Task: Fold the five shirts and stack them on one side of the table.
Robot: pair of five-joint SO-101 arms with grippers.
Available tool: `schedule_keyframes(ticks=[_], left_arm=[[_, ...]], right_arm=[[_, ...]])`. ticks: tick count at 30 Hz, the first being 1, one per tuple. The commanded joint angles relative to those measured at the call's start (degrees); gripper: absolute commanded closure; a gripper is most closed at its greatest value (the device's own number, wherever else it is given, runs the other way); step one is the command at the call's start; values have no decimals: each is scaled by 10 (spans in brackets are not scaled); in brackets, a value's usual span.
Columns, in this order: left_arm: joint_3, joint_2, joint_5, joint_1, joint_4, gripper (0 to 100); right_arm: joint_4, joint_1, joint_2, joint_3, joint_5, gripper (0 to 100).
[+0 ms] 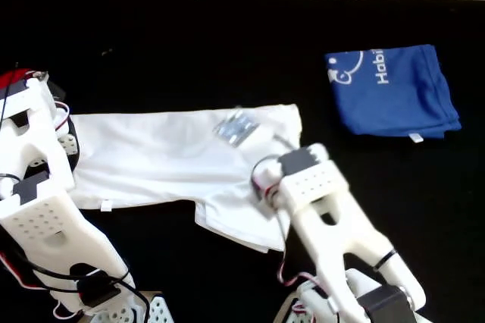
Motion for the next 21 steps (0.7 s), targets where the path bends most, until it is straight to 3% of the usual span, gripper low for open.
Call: schedule_keyframes(ticks=[1, 6, 13, 21], left_arm=[[-24, -8, -6, 2, 2, 992], [-50, -1, -8, -16, -7, 992], [-55, -10, -8, -17, -31, 992], [-61, -102, -6, 55, 130, 992]], right_arm=[[-8, -60, 0, 6, -50, 834], [-25, -130, 68, -22, -64, 837], [3, -145, 119, -91, -65, 840], [47, -144, 100, -116, -63, 840]])
